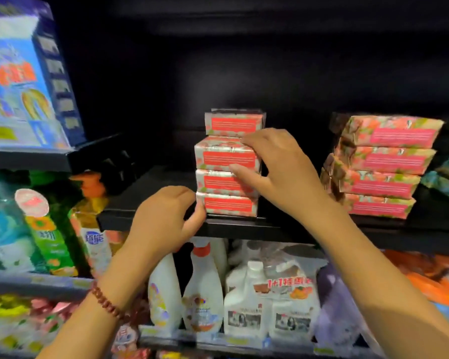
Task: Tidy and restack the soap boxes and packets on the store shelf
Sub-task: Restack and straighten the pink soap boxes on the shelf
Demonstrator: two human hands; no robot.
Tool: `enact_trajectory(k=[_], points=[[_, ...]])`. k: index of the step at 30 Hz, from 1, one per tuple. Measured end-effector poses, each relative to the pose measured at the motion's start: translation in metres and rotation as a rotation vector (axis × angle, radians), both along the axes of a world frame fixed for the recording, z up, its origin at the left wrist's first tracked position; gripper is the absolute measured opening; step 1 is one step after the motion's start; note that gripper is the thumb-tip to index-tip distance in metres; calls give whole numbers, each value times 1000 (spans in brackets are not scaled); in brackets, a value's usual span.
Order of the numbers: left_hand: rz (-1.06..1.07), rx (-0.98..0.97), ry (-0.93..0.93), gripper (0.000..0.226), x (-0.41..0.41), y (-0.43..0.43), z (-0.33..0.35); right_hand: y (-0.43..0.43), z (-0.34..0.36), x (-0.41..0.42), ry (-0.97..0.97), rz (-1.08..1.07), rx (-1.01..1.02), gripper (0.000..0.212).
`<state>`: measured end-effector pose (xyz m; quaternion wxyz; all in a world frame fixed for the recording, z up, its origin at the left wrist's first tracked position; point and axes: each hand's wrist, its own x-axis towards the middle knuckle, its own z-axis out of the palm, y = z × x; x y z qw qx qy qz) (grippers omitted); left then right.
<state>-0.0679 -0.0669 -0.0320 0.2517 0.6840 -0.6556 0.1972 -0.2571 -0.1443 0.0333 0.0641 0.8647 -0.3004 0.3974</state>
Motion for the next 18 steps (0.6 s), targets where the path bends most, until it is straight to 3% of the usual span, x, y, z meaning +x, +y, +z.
enact_trajectory(k=[6, 14, 16, 18], points=[[-83, -65, -60, 59, 10, -4, -7, 4, 4, 10, -46, -34, 105, 45], [-130, -121, -48, 55, 11, -1, -10, 5, 30, 10, 44, 7, 403, 55], [-146, -154, 38, 60, 11, 0, -8, 10, 27, 8, -1, -6, 307, 56], [-215, -233, 316, 63, 13, -2, -3, 18, 22, 3, -54, -21, 181, 62]])
